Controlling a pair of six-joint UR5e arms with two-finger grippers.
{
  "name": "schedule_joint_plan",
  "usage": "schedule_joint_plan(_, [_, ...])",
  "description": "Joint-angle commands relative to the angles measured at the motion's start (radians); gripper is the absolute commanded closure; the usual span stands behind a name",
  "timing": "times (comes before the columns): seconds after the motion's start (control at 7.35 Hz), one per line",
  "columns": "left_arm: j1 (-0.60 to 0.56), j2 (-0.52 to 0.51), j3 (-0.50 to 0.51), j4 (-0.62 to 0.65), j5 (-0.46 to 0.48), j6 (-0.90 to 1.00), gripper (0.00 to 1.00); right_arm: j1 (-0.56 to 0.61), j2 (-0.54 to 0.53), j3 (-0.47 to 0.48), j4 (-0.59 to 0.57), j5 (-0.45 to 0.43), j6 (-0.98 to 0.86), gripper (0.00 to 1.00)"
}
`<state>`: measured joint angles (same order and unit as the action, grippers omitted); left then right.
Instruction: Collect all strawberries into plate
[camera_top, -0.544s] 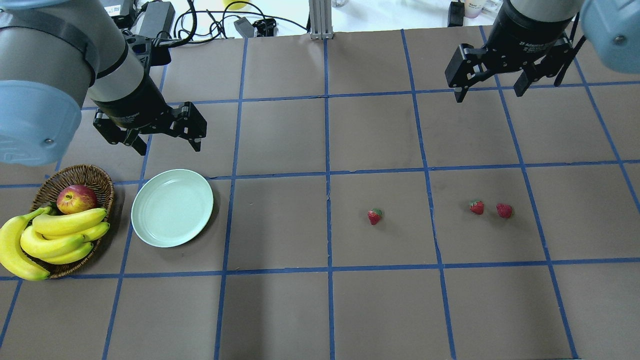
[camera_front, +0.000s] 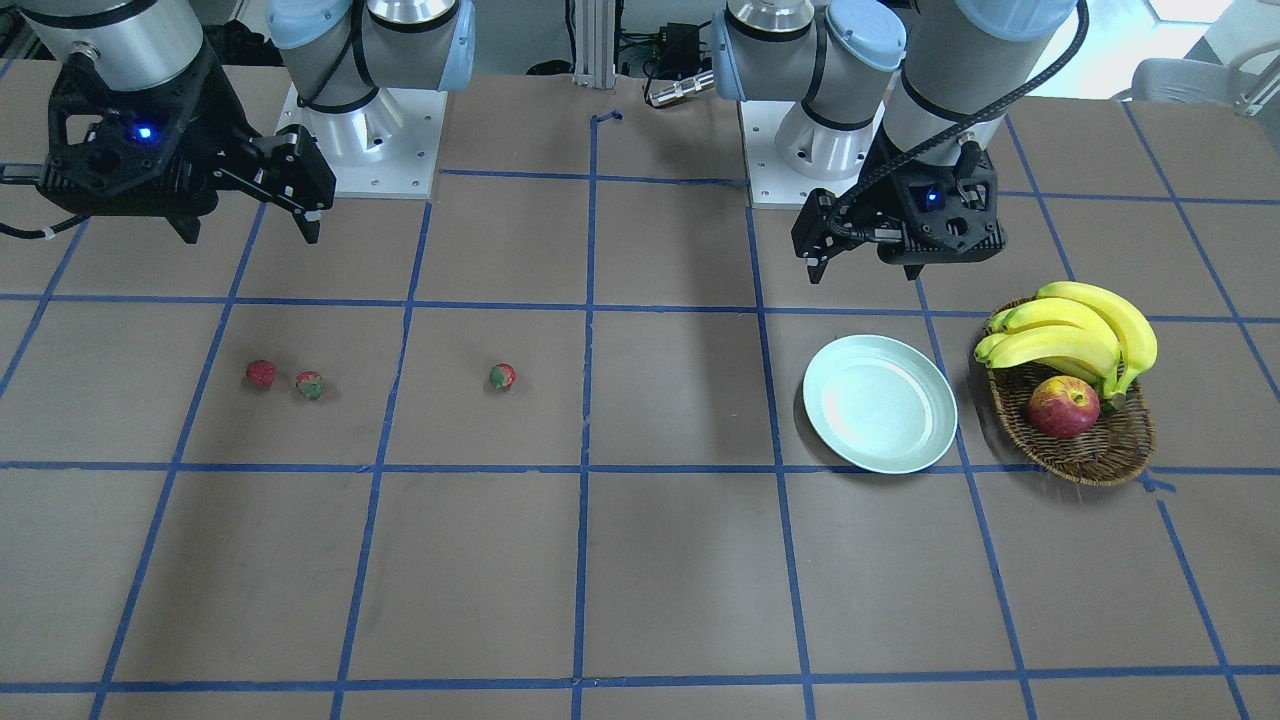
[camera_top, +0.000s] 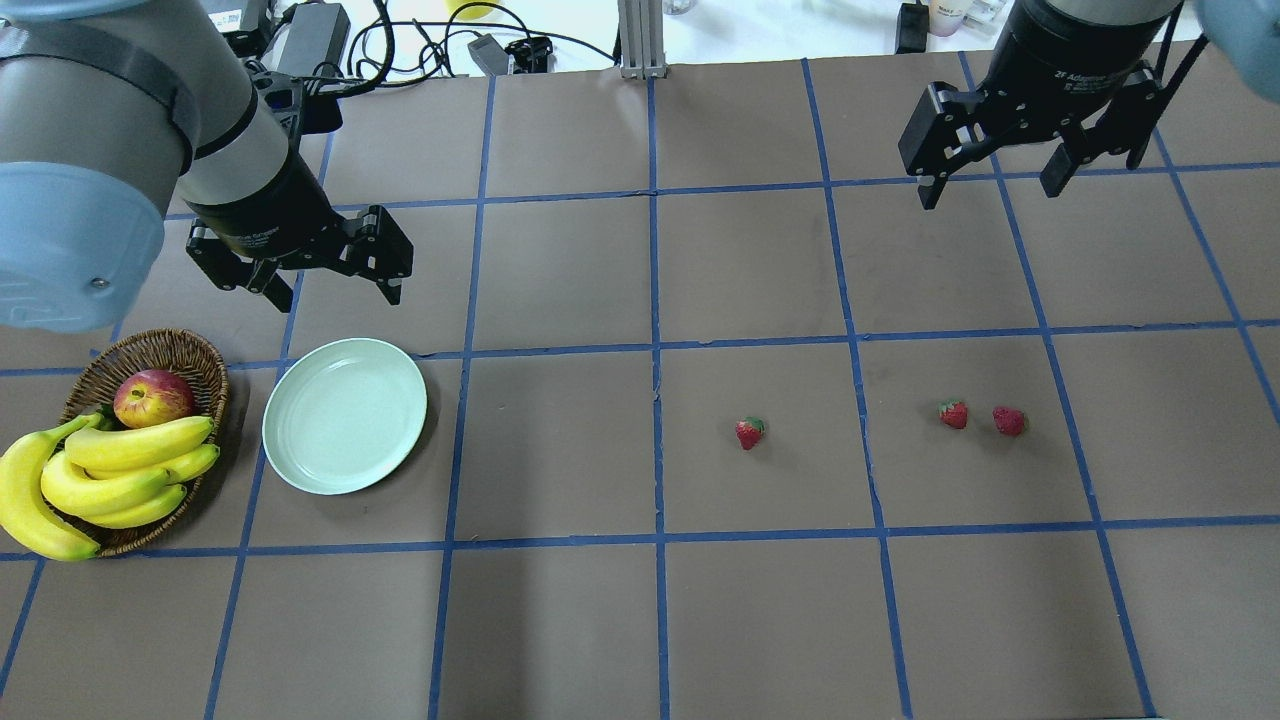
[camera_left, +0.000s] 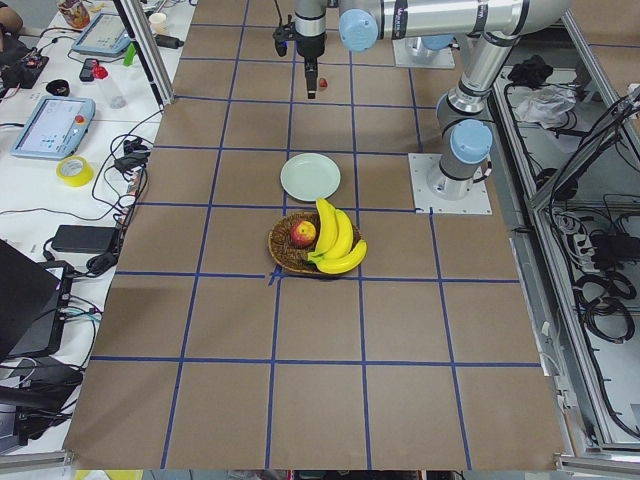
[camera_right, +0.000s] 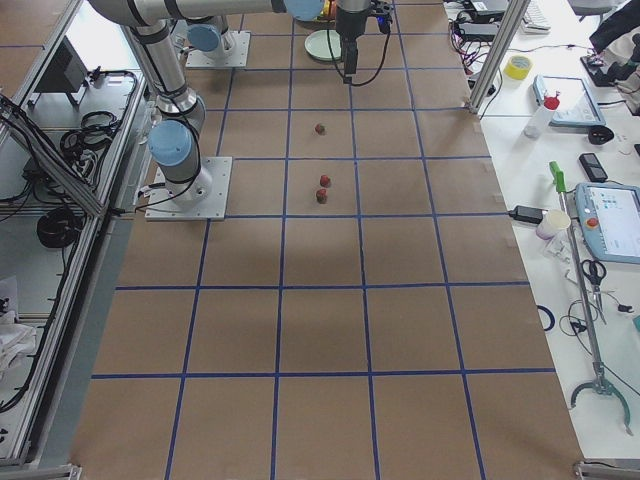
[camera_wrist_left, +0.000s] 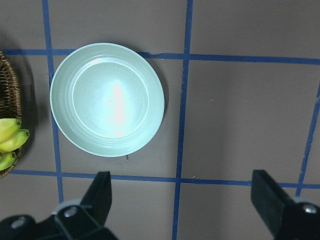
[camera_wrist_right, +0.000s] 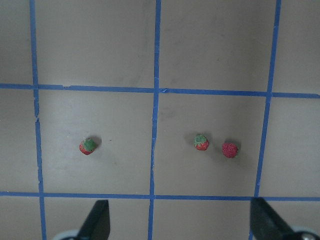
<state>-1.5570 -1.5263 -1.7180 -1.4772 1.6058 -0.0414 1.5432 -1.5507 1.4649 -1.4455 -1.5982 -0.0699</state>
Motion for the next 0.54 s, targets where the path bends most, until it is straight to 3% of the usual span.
schedule_joint_plan(0.0, [0.000, 0.000, 0.001, 0.000, -0.001, 0.000, 0.00, -0.002, 0.004, -0.008, 0.046, 0.006, 0.005, 0.00])
schedule_joint_plan(0.41, [0.000, 0.000, 0.000, 0.000, 0.002, 0.002, 0.00, -0.002, -0.003, -0.041, 0.149, -0.003, 0.004, 0.00])
